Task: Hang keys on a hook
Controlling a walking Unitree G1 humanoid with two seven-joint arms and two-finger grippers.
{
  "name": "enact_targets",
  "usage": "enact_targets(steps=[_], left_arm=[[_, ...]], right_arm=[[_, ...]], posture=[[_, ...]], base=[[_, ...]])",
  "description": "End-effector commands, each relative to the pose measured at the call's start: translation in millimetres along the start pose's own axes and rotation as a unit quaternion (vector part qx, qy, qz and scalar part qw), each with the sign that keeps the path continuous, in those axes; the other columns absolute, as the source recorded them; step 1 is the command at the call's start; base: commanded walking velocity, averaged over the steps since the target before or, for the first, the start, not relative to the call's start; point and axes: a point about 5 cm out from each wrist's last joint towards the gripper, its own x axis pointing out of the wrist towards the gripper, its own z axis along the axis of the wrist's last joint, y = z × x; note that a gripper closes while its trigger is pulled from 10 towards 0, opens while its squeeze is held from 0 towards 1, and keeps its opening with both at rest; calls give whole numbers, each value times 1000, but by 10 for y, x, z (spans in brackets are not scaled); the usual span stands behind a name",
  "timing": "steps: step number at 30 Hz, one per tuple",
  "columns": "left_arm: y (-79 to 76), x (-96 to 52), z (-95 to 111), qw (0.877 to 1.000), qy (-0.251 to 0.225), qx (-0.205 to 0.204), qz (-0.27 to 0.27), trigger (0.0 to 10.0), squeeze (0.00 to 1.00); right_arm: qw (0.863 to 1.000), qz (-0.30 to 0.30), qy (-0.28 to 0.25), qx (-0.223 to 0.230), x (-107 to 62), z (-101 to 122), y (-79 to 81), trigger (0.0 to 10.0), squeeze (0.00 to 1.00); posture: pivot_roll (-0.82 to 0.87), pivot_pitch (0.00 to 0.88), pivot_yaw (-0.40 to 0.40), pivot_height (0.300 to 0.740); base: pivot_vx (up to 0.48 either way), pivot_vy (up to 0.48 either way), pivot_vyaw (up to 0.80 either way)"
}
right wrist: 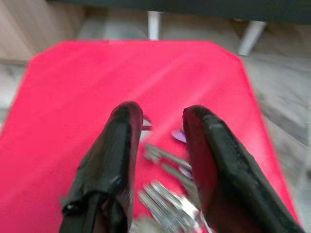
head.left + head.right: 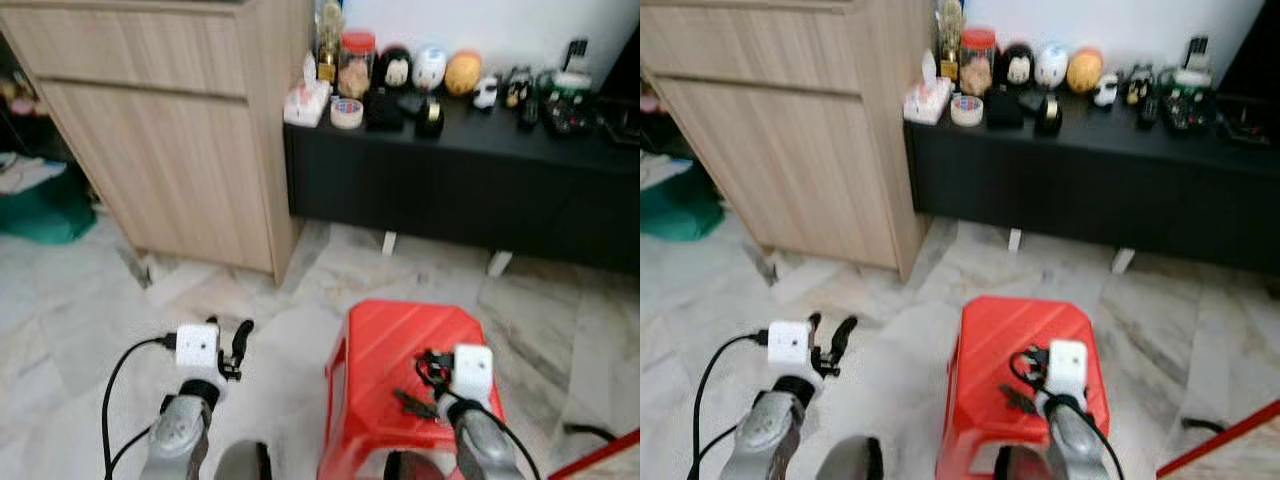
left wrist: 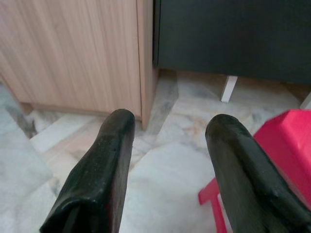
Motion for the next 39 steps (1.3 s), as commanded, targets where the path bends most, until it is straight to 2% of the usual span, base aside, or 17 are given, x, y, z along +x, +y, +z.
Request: enact_targets(steps=[1, 4, 5, 6, 7, 15, 17, 19, 20, 22, 23, 24, 25, 27, 33, 36, 39], left_arm=[[14, -26, -58, 1000, 13, 1, 5, 10000, 0], [3, -28, -66, 1000, 14, 1, 3, 10000, 0], [2, -25, -67, 1000, 14, 1, 3, 10000, 0], [2, -25, -67, 1000, 14, 1, 3, 10000, 0], [0, -19, -65, 1000, 15, 0, 3, 10000, 0], [-3, -17, -85, 1000, 20, 3, 1, 10000, 0], [-2, -18, -92, 1000, 22, 4, 1, 10000, 0], [0, -18, -93, 1000, 22, 4, 1, 10000, 0], [1, -21, -98, 1000, 22, 4, 1, 10000, 0], [1, -23, -101, 1000, 23, 4, 1, 10000, 0], [2, -23, -103, 1000, 23, 4, 1, 10000, 0], [1, -23, -105, 1000, 23, 4, 1, 10000, 0], [1, -23, -105, 1000, 23, 4, 1, 10000, 0], [1, -23, -108, 1000, 24, 5, 1, 10000, 0], [-4, -15, -109, 1000, 24, 5, -1, 10000, 0], [-17, -2, -98, 1000, 22, 5, -3, 10000, 0], [-20, 1, -94, 1000, 21, 5, -3, 10000, 0]], right_arm=[[1000, -3, 16, 2, -14, -53, -17, 10000, 0], [1000, 10, 26, -1, -21, -79, -22, 10000, 0], [1000, 12, 27, 5, -25, -84, -25, 10000, 455], [1000, 12, 27, 5, -25, -84, -25, 10000, 455], [999, 15, 29, 12, -31, -91, -34, 10000, 1000], [996, 49, 61, -40, -69, -163, -76, 10000, 1000], [991, 71, 57, -100, -62, -134, -95, 10000, 1000], [990, 75, 56, -104, -59, -126, -97, 10000, 957], [991, 82, 54, -92, -48, -100, -110, 10000, 0], [989, 100, 44, -103, -36, -45, -113, 10000, 0], [986, 111, 41, -119, -31, -21, -110, 10000, 0], [977, 136, 41, -160, -28, 4, -100, 10000, 0], [977, 136, 41, -160, -28, 4, -100, 10000, 0], [957, 179, 42, -225, -38, 14, -64, 10000, 0], [917, 271, 59, -285, -27, 30, 62, 10000, 0], [898, 279, 80, -330, 18, 15, 99, 10000, 0], [896, 271, 87, -340, 63, 38, 125, 10000, 0]], posture=[[45, 42, -41, 615], [41, 47, -41, 615], [41, 50, -41, 615], [41, 50, -41, 615], [40, 60, -42, 615], [35, 66, -38, 615], [37, 64, -39, 615], [36, 63, -39, 615], [37, 57, -40, 615], [39, 56, -40, 615], [39, 56, -40, 615], [37, 55, -40, 615], [37, 55, -40, 615], [36, 54, -38, 615], [33, 44, -37, 615], [37, 42, -36, 615], [45, 39, -35, 615]], base=[[0, 0, 0], [0, 0, 0], [0, 0, 0], [0, 0, 0], [0, 0, 0], [0, 0, 0], [0, 0, 0], [0, 0, 0], [0, 0, 0], [0, 0, 0], [0, 0, 0], [0, 0, 0], [0, 0, 0], [0, 0, 0], [0, 0, 0], [0, 0, 0], [0, 0, 0]])
